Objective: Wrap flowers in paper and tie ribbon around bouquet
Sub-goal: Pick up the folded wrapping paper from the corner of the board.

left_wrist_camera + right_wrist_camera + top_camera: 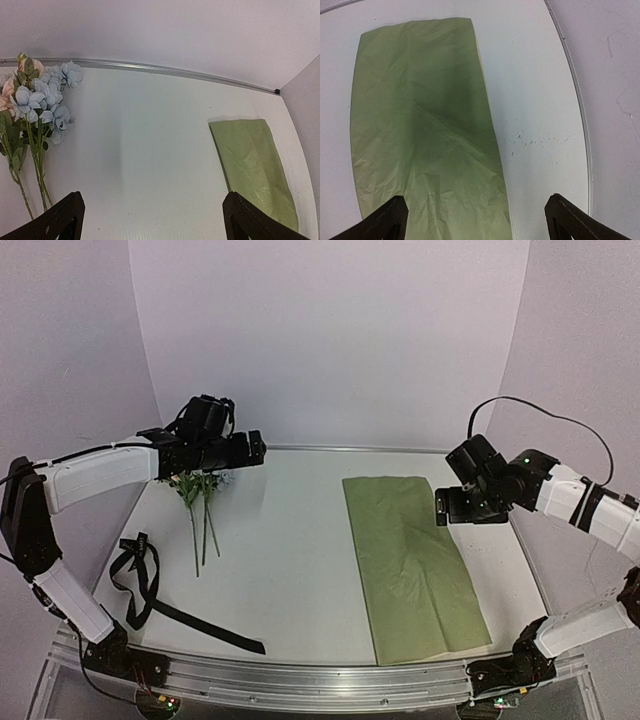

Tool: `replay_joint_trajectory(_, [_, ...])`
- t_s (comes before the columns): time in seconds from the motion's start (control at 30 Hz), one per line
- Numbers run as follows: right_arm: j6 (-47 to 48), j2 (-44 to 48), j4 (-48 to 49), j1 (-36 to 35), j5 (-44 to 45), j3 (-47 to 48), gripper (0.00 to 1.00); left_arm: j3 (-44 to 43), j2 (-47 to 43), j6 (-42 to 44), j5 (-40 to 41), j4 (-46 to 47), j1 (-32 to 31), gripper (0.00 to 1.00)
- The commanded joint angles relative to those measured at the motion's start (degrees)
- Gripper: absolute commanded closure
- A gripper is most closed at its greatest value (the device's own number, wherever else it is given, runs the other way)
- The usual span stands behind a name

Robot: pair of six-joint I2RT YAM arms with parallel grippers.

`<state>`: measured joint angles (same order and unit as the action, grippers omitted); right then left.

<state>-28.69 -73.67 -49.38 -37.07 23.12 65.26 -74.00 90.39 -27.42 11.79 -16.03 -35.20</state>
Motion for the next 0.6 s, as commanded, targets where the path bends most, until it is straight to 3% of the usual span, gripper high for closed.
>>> replay_joint_trajectory(0.0, [-2.45, 0.1, -0.99, 2.5, -4.93, -0.39, 0.02, -1.55, -0.78, -1.14, -0.37, 0.0, 0.05, 0.0])
replay_joint_trajectory(0.2, [-4.38, -1.16, -0.39, 7.16, -11.2, -4.6, 0.02, 1.32, 0.76, -3.96, -7.53, 4.04, 0.05, 0.0])
replay_joint_trajectory(0.57, [-7.46, -1.57, 6.9, 15.51, -19.66, -17.1, 0.02, -0.31, 12.63, -10.75, -19.15, 10.01, -2.9, 0.0])
